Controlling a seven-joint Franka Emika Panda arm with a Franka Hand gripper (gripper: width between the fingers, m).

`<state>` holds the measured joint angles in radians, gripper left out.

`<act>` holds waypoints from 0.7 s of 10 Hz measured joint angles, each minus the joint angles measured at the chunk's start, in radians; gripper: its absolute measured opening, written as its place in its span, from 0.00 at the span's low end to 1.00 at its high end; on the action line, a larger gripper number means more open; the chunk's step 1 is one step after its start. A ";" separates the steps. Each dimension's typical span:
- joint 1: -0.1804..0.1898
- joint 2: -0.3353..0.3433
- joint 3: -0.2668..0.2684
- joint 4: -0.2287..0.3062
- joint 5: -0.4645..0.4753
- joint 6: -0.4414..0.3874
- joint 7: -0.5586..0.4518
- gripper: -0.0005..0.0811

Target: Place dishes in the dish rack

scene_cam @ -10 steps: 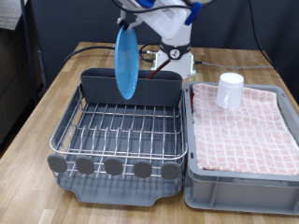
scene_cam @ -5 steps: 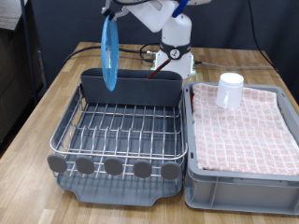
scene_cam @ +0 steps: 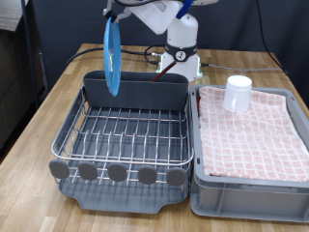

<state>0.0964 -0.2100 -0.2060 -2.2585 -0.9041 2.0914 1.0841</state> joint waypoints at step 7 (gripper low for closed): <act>-0.003 0.114 -0.035 0.005 -0.112 0.064 0.056 0.03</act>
<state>0.0931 -0.0960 -0.2412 -2.2538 -1.0159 2.1555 1.1402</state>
